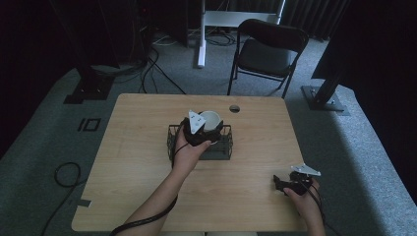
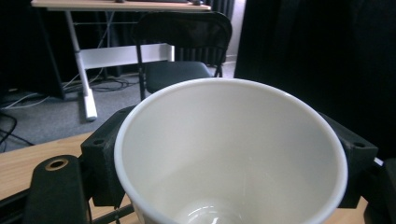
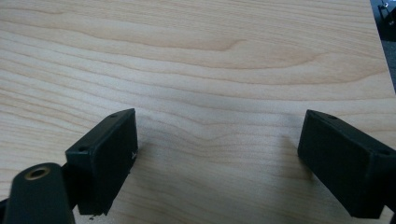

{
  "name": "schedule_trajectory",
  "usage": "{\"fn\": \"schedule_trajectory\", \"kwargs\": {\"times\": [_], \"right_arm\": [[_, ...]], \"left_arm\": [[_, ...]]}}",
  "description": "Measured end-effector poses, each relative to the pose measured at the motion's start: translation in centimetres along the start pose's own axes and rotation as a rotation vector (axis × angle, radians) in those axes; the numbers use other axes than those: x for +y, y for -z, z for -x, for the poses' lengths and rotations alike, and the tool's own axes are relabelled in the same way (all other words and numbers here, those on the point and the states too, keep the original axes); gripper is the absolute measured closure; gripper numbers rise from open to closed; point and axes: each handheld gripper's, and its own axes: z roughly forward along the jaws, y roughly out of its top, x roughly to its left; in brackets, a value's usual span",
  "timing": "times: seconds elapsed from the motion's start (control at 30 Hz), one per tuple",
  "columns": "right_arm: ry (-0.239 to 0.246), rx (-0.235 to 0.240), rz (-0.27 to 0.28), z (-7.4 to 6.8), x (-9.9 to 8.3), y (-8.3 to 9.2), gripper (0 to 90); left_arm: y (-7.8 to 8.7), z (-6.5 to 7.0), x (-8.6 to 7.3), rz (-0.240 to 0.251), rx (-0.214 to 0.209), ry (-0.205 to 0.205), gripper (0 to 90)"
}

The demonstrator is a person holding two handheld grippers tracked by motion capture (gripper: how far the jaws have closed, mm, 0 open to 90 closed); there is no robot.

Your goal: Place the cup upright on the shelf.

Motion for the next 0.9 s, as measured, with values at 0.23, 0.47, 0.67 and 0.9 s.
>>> {"fn": "schedule_trajectory", "kwargs": {"times": [0.23, 0.47, 0.67, 0.9], "right_arm": [[0.0, 0.001, 0.0, 0.0, 0.0, 0.0, 11.9], [0.009, 0.01, 0.002, 0.0, -0.1, 0.1, 12.5], [0.009, 0.01, 0.002, 0.0, -0.1, 0.1, 12.4], [0.009, 0.01, 0.002, 0.0, -0.1, 0.1, 12.4]], "left_arm": [[-1.4, 0.7, -0.7, -0.028, 0.056, 0.042, 20.2], [-2.6, 0.9, -1.7, -0.057, 0.093, 0.047, 20.2], [-3.6, 1.0, -2.5, -0.074, 0.127, 0.05, 20.2], [-4.1, 1.1, -3.3, -0.091, 0.147, 0.037, 20.2]]}}
